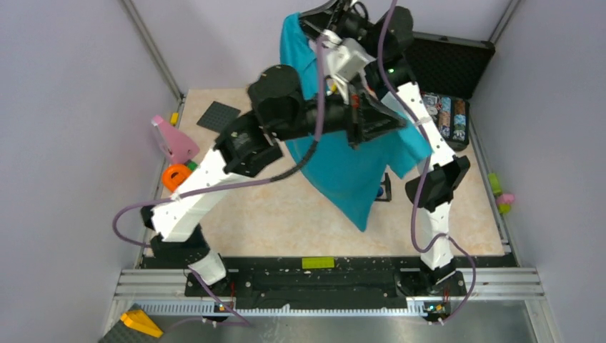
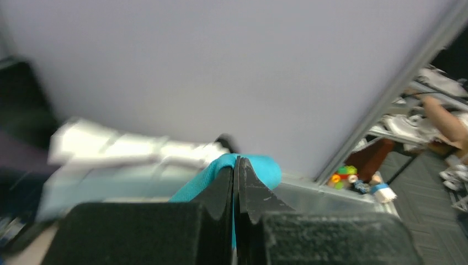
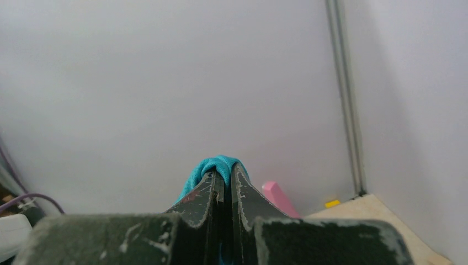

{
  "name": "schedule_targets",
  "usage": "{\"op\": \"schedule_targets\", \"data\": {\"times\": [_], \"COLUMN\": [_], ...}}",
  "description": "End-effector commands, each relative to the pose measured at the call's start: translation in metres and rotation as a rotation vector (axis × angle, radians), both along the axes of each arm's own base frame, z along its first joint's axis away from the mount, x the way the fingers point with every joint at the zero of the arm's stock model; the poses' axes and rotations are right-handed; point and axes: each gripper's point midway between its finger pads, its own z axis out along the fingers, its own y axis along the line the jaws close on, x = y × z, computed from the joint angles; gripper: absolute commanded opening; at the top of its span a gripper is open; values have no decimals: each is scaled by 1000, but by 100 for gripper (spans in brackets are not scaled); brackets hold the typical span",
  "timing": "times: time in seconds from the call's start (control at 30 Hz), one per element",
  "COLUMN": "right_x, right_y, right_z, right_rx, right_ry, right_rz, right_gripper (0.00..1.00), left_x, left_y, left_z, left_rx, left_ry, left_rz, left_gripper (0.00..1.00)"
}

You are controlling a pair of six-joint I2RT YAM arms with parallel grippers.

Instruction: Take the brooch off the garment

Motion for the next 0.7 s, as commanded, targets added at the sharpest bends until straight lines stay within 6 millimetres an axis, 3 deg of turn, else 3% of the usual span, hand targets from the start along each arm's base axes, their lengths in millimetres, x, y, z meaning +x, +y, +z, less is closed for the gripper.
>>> {"op": "schedule_targets", "data": {"times": [0.0, 0.1, 0.13, 0.2, 0.37, 0.5, 0.67], "right_x": [2, 10, 13, 19, 32, 34, 43], "right_y": [-72, -95, -100, -107, -109, -97, -83], "right_z": [56, 60, 61, 61, 37, 12, -12], "right_rx": [53, 32, 25, 15, -49, -114, -175], "right_ry": [-86, -101, -97, -86, -7, 21, 36], "right_rz": [-209, -336, -372, -433, -486, -496, -510], "right_gripper": [0, 0, 0, 0, 0, 0, 0], "left_x": [49, 90, 94, 112, 151, 181, 213], "left_y": [111, 186, 211, 251, 332, 376, 411], "left_z": [17, 3, 1, -6, -23, -37, -51], "left_rx": [-14, 17, 28, 63, 193, 258, 285], "left_ry": [3, -1, -10, -11, -33, -14, 34], "left_rz": [333, 650, 733, 911, 1318, 1510, 1614], "left_gripper": [0, 0, 0, 0, 0, 0, 0]}}
